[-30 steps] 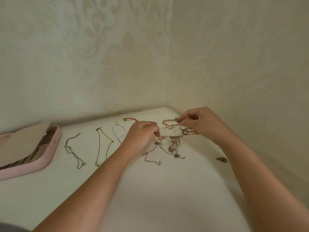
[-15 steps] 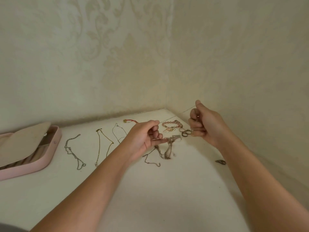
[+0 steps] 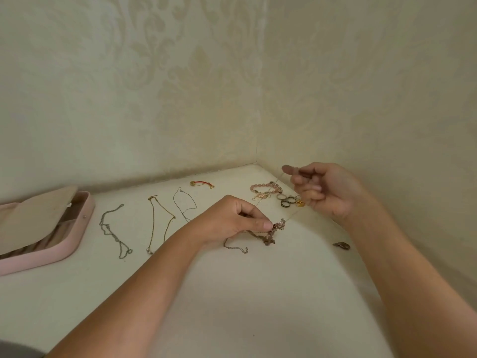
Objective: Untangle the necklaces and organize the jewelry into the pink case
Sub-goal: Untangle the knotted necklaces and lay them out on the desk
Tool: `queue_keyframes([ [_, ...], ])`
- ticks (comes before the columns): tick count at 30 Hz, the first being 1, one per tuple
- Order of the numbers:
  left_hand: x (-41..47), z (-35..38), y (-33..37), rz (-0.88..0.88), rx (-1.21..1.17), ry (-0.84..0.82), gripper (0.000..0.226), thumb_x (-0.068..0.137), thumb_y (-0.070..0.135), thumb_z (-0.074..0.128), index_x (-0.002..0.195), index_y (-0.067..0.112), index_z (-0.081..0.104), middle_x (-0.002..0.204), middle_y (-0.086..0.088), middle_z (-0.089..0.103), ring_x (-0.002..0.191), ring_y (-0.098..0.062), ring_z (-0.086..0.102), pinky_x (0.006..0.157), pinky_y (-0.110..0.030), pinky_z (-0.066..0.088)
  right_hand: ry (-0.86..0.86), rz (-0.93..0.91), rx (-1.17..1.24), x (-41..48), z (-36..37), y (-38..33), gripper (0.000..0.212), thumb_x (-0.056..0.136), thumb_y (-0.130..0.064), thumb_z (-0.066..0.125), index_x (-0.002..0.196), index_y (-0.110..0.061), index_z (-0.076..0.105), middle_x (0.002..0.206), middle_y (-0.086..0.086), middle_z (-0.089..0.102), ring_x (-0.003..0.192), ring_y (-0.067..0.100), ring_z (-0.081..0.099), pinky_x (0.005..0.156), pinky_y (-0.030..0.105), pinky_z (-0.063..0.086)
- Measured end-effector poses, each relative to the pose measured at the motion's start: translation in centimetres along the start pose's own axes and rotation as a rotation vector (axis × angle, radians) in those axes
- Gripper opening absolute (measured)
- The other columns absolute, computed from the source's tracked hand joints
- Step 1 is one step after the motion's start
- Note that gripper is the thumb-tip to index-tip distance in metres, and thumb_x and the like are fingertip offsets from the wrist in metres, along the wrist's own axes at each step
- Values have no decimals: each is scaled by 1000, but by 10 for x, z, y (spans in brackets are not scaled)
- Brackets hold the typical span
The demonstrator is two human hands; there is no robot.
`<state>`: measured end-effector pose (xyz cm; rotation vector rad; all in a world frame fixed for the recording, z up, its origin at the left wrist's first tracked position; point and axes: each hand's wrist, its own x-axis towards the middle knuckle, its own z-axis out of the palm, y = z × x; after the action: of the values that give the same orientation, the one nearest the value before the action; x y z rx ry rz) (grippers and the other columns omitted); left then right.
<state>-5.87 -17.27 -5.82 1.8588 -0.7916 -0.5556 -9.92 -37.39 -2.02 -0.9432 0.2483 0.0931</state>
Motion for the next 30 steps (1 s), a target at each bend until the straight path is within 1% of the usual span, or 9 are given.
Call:
queue_keyframes([
  [3,0,-2,-3,4,25,-64,18,71,30,79,87,22,77,63,6,61,52,-3,37,49,-21,23,-7,16,133,6,-2,4,28,96,-5,32,104,6,57,62,6,52,36,5,28,31,12,21],
  [7,4,0,-7,-9,83,-19,19,73,19,82,91,20,75,50,12,36,49,-6,28,48,-22,23,-33,43,286,10,-1,8,21,90,0,38,105,5,51,74,14,62,34,6,32,32,12,25],
  [10,8,-3,-11,-4,43,101,20,75,12,80,89,18,66,51,12,45,43,-1,37,46,-13,28,-54,72,349,8,2,8,24,77,3,43,95,12,56,75,16,64,33,6,36,30,13,28],
  [16,6,-2,-6,12,-11,92,8,82,13,74,90,12,72,63,11,64,42,7,47,46,-6,33,-90,115,372,8,0,8,18,63,17,60,80,23,63,90,11,55,34,9,38,29,12,28],
  [19,7,-2,-6,-48,-14,88,7,82,20,74,89,18,73,49,17,49,40,0,37,44,-14,29,46,18,49,10,-3,8,17,81,12,53,96,13,62,82,11,61,39,6,39,33,12,32],
  [21,8,-2,-8,-78,-35,104,4,81,21,75,85,19,74,49,13,43,41,-2,32,44,-16,28,197,-158,-419,11,-2,13,20,94,-5,51,108,6,59,82,9,64,49,9,47,44,15,42],
  [24,7,-2,-9,-101,-82,132,10,80,25,76,79,16,74,45,12,40,42,-5,28,44,-17,26,358,-356,-1090,11,0,23,32,88,-26,68,116,-11,62,104,0,57,71,3,54,58,11,44],
  [27,6,-2,-9,-141,-151,178,21,80,31,74,79,10,69,42,12,39,40,-7,24,43,-18,20,272,-454,-1195,8,6,28,35,80,-28,76,111,-21,62,113,-4,52,86,4,53,56,9,41],
  [30,7,-3,-10,-144,-254,199,26,85,30,70,88,3,71,50,8,50,39,-5,26,40,-16,19,48,-430,-1071,5,10,28,18,79,-20,77,96,-14,72,87,-8,68,73,3,58,66,20,46],
])
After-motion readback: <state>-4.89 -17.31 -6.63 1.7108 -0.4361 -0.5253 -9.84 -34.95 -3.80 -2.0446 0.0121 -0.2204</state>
